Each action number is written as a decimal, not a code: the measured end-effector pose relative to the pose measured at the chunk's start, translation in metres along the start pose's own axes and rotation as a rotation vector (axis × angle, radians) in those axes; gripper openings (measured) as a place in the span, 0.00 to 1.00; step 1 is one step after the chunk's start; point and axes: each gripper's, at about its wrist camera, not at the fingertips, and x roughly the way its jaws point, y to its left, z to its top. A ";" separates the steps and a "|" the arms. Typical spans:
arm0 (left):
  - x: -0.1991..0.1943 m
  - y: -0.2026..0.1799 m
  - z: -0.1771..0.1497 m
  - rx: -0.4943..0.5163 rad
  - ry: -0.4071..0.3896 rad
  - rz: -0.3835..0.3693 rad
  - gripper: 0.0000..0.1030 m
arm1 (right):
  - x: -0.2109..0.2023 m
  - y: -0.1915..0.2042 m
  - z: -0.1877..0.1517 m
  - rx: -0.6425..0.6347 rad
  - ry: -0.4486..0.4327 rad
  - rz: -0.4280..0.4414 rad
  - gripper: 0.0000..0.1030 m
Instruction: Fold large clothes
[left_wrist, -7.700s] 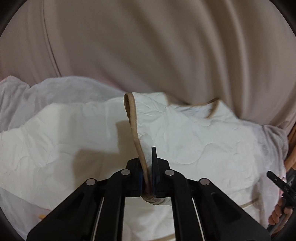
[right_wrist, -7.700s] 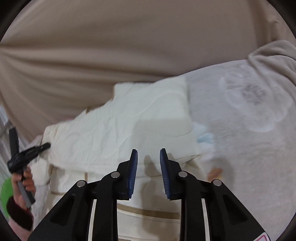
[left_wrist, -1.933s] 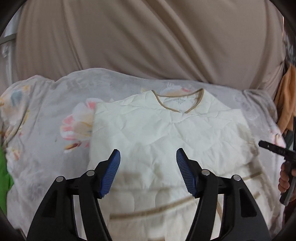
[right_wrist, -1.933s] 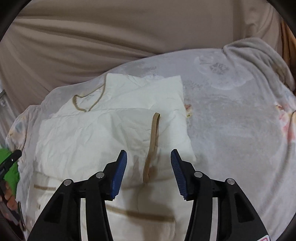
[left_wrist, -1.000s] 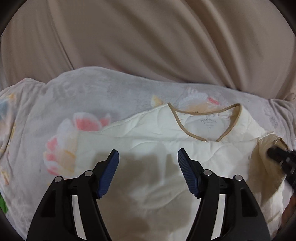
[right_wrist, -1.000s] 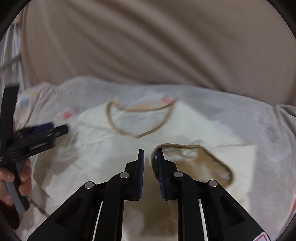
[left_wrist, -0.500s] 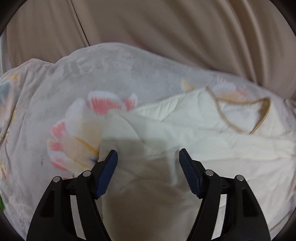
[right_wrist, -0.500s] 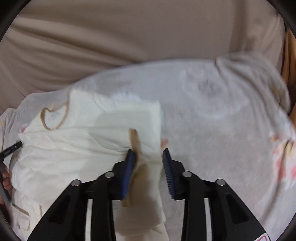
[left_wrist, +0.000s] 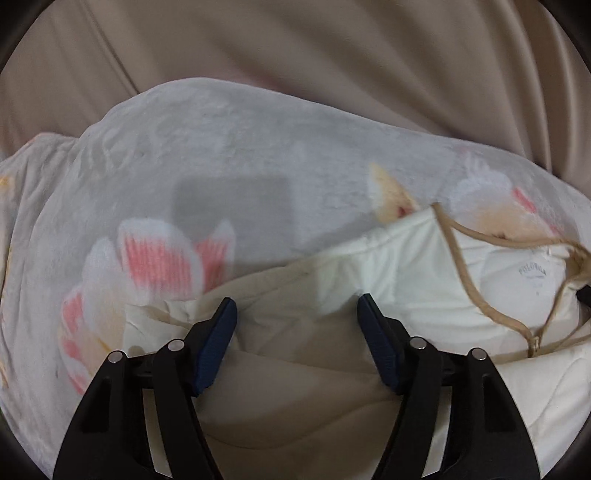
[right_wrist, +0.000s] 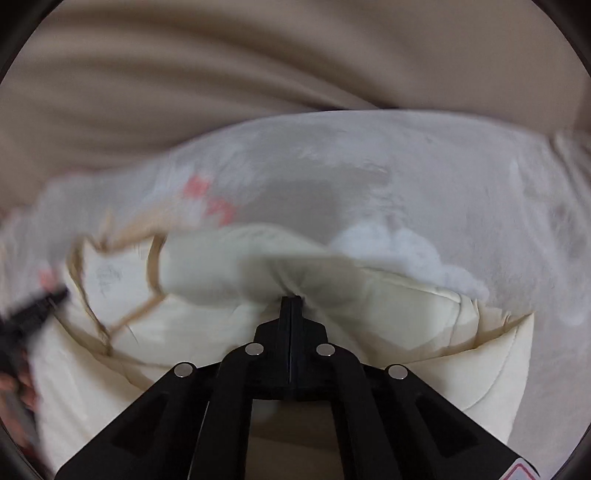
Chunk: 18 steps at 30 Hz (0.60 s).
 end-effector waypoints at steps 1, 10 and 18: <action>-0.001 0.004 0.002 -0.017 -0.006 -0.013 0.64 | -0.008 -0.008 0.001 0.055 -0.027 -0.007 0.00; 0.000 0.030 0.012 -0.117 -0.023 0.041 0.72 | -0.024 0.003 -0.010 -0.055 -0.077 -0.130 0.00; -0.111 0.058 -0.042 0.020 -0.109 -0.029 0.73 | -0.164 -0.022 -0.091 -0.158 -0.158 -0.119 0.16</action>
